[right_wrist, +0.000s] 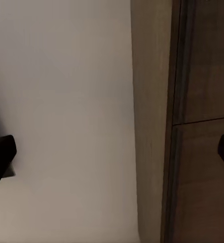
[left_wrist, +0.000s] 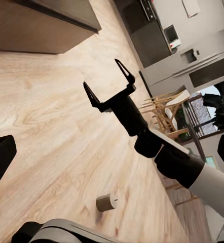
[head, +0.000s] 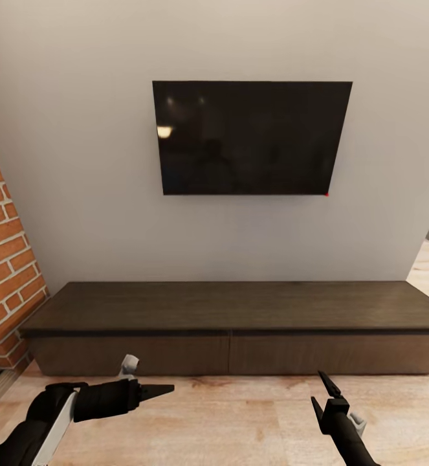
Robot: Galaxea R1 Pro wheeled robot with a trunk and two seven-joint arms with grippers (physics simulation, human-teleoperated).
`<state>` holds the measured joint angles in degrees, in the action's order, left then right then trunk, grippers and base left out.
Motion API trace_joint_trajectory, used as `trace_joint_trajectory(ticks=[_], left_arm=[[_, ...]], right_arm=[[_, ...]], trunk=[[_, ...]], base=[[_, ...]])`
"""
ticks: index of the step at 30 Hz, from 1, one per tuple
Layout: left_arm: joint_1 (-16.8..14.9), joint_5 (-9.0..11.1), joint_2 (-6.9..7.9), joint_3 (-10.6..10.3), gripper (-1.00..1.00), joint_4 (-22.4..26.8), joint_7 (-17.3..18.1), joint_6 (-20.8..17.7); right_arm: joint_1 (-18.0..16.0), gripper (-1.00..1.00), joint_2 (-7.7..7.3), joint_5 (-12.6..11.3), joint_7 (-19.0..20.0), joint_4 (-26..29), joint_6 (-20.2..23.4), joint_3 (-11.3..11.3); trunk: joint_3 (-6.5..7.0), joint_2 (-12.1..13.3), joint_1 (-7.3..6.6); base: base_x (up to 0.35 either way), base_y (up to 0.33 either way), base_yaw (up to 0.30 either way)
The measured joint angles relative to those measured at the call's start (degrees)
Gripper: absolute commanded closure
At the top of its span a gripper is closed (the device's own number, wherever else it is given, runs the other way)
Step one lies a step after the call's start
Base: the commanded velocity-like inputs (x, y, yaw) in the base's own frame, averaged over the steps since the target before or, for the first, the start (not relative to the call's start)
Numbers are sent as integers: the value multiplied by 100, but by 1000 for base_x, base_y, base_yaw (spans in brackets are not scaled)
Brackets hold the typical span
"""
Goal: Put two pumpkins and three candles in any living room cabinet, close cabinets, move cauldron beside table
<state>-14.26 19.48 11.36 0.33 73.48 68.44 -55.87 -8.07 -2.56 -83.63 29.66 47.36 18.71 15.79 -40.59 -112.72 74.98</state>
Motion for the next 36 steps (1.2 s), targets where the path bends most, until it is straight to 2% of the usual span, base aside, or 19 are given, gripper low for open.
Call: trace_joint_trajectory(ticks=[4,8,30,36], left_arm=[[-10,-19,-102,-11,-100,13,-2,-1],[-12,-23,-135,-15,-100,16,0,-7],[-12,-22,-144,-16,-100,22,14,-18],[-12,-22,-139,-16,-100,26,19,-18]], right_arm=[[-5,-100,0,21,0,1,-7,1],[-9,-100,0,38,-35,3,3,-10],[-130,-100,0,36,-132,-29,16,-27],[-130,-100,-42,13,-113,-31,81,-30]], trunk=[[-72,-160,88],[-144,-321,176],[-539,-1203,659],[-646,-1444,791]], base=[[0,0,0],[0,0,0],[0,0,0],[0,0,0]])
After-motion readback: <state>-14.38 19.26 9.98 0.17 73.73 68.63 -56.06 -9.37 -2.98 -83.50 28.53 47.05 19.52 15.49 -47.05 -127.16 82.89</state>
